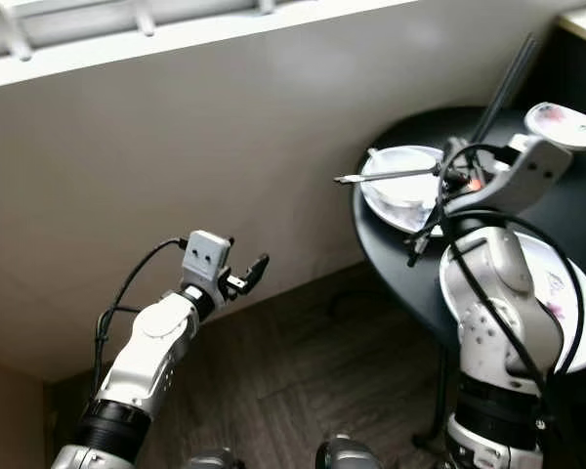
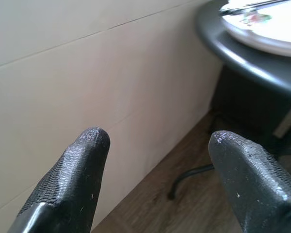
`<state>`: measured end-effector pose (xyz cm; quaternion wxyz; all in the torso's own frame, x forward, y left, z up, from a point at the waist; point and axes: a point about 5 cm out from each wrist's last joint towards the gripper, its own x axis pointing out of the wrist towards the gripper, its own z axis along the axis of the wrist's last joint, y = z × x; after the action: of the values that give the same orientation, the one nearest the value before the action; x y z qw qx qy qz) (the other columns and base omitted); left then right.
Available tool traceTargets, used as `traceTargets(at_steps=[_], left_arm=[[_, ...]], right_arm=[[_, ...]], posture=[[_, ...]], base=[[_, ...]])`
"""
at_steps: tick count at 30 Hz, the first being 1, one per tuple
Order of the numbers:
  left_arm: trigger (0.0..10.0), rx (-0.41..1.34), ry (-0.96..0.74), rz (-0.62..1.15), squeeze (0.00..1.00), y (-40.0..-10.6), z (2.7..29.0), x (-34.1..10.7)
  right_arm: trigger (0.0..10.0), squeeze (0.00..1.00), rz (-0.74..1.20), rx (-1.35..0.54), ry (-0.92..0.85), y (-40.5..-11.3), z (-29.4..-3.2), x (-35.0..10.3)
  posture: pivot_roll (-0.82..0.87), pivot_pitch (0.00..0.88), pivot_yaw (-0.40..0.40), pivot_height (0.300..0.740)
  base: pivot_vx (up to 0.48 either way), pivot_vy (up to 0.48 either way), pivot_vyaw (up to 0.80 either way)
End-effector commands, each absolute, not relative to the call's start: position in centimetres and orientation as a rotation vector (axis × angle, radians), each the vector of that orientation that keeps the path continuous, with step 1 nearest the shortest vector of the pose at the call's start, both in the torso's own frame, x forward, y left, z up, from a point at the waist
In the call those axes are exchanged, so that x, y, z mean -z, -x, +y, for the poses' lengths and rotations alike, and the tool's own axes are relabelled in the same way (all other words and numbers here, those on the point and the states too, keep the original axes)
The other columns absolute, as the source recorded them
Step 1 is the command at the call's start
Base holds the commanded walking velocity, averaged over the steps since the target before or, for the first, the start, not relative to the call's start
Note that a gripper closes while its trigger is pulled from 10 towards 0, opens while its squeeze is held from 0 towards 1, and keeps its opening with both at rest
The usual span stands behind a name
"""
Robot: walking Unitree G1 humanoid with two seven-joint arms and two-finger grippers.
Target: Kitchen organization
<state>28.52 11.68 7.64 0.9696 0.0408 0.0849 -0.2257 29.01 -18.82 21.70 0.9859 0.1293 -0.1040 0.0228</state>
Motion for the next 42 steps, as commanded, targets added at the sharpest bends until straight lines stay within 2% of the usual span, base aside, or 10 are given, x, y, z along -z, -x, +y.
traceTargets(at_steps=[1, 3, 6, 10, 21, 26, 42], left_arm=[[10.0, 0.453, -0.081, 0.173, 0.00, -28.6, 11.6, -7.6], [10.0, 0.448, -0.082, 0.170, 0.00, -28.7, 11.7, -7.6], [10.0, 0.442, -0.081, 0.166, 0.00, -28.8, 11.8, -7.7], [10.0, 0.427, -0.081, 0.159, 0.00, -29.0, 12.0, -7.9], [10.0, 0.399, -0.055, 0.163, 0.00, -29.3, 12.3, -8.0], [10.0, 0.399, -0.065, 0.157, 0.00, -29.4, 12.4, -8.1], [10.0, 0.335, -0.118, 0.085, 0.00, -29.8, 13.2, -9.0]], right_arm=[[0.0, 0.00, -0.248, -0.055, -0.202, -28.6, -18.8, -22.2], [0.0, 0.00, -0.271, -0.171, -0.058, -28.0, -16.7, -21.9], [0.0, 0.00, -0.274, -0.314, 0.060, -27.2, -14.5, -21.1], [0.0, 0.00, -0.275, -0.407, 0.143, -26.6, -13.3, -20.1], [0.0, 0.00, -0.246, -0.442, 0.198, -26.4, -13.0, -18.4], [0.0, 0.00, -0.236, -0.427, 0.197, -26.4, -13.2, -18.0], [0.0, 0.00, -0.213, -0.370, 0.195, -26.7, -13.5, -16.4]], posture=[[0.02, 0.000, -0.015, 0.740], [0.02, 0.000, -0.015, 0.740], [0.02, 0.000, -0.015, 0.740], [0.02, 0.000, -0.015, 0.740], [0.02, 0.000, -0.015, 0.740], [0.03, 0.000, -0.014, 0.740], [0.04, 0.000, -0.011, 0.740]], base=[[0.000, 0.000, 0.80], [0.000, 0.000, 0.80], [0.000, 0.000, 0.80], [0.000, 0.000, 0.80], [0.000, 0.000, 0.80], [0.000, 0.452, 0.80], [0.000, 0.000, 0.80]])
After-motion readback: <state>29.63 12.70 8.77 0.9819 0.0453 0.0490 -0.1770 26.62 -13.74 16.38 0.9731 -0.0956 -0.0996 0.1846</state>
